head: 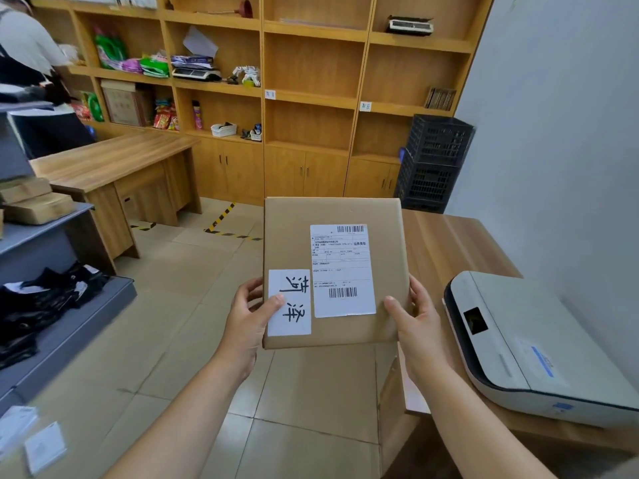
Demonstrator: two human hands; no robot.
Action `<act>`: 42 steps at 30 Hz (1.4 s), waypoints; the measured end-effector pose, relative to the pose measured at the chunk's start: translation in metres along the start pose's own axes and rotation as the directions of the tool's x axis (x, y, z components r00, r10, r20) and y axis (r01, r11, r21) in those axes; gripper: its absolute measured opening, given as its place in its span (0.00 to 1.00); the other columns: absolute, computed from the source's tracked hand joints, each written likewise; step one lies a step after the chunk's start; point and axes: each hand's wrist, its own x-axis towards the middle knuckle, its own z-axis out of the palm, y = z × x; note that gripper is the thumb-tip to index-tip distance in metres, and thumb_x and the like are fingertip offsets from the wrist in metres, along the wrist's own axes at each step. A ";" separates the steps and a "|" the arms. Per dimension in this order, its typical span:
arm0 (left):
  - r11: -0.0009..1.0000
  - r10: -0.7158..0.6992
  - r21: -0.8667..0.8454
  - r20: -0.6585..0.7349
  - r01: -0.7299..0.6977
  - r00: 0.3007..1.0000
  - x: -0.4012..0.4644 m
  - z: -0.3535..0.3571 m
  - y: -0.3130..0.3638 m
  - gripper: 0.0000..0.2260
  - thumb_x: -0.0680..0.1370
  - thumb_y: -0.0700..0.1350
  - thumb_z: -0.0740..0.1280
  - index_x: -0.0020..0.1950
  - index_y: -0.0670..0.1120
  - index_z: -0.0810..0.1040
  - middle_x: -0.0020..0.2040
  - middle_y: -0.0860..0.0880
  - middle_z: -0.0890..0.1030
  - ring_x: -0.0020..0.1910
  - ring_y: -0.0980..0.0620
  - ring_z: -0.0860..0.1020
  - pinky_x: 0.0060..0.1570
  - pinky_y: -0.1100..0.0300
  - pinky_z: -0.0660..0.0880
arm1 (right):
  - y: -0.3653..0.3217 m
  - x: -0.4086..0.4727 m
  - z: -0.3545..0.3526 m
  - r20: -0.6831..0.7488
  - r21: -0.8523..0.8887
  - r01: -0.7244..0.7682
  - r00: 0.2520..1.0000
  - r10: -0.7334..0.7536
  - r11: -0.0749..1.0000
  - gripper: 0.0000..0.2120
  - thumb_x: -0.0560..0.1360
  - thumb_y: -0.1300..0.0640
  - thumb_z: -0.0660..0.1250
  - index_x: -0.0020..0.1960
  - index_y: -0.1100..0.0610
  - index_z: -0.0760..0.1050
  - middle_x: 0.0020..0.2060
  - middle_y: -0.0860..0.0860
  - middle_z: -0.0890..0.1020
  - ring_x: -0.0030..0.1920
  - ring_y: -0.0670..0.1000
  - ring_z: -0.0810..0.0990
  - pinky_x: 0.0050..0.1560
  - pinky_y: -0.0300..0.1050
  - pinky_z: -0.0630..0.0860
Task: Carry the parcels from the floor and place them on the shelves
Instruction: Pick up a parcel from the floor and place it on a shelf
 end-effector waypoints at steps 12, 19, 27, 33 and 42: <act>0.981 -0.055 0.193 0.133 0.028 0.990 0.196 -0.027 -0.011 0.32 0.65 0.44 0.69 0.67 0.58 0.67 0.60 0.53 0.79 0.57 0.54 0.78 0.51 0.60 0.74 | 0.037 0.168 0.100 -0.009 -0.033 -0.008 1.000 0.008 0.999 0.25 0.73 0.62 0.67 0.66 0.43 0.68 0.59 0.45 0.79 0.59 0.45 0.77 0.50 0.39 0.75; 0.966 -0.049 0.260 0.171 0.003 0.984 0.322 -0.038 0.010 0.27 0.70 0.38 0.69 0.62 0.62 0.67 0.54 0.57 0.81 0.48 0.62 0.80 0.43 0.68 0.72 | 0.053 0.265 0.173 -0.016 -0.004 -0.018 1.000 0.018 1.000 0.27 0.72 0.63 0.66 0.64 0.38 0.70 0.61 0.46 0.78 0.62 0.49 0.76 0.60 0.52 0.75; 0.946 -0.072 0.322 0.150 0.020 0.986 0.437 -0.018 -0.001 0.26 0.68 0.43 0.70 0.63 0.61 0.69 0.62 0.53 0.69 0.57 0.57 0.75 0.51 0.62 0.71 | 0.073 0.367 0.201 -0.066 0.010 -0.035 0.997 0.035 0.999 0.25 0.74 0.61 0.65 0.65 0.40 0.69 0.61 0.46 0.78 0.63 0.48 0.75 0.61 0.52 0.75; 0.907 -0.020 0.420 0.139 -0.041 0.990 0.532 0.015 -0.009 0.29 0.72 0.38 0.68 0.69 0.57 0.64 0.63 0.54 0.65 0.54 0.64 0.70 0.52 0.62 0.67 | 0.093 0.469 0.214 -0.068 0.023 -0.051 0.996 0.052 0.998 0.25 0.74 0.60 0.63 0.65 0.38 0.69 0.60 0.44 0.79 0.61 0.50 0.77 0.61 0.58 0.74; 0.882 -0.010 0.470 0.113 -0.045 0.994 0.705 0.076 -0.011 0.38 0.69 0.38 0.71 0.72 0.58 0.58 0.65 0.52 0.66 0.61 0.52 0.72 0.56 0.56 0.72 | 0.106 0.665 0.237 -0.022 0.008 -0.063 0.998 0.063 0.998 0.26 0.75 0.63 0.63 0.68 0.43 0.66 0.60 0.43 0.77 0.60 0.46 0.76 0.62 0.53 0.73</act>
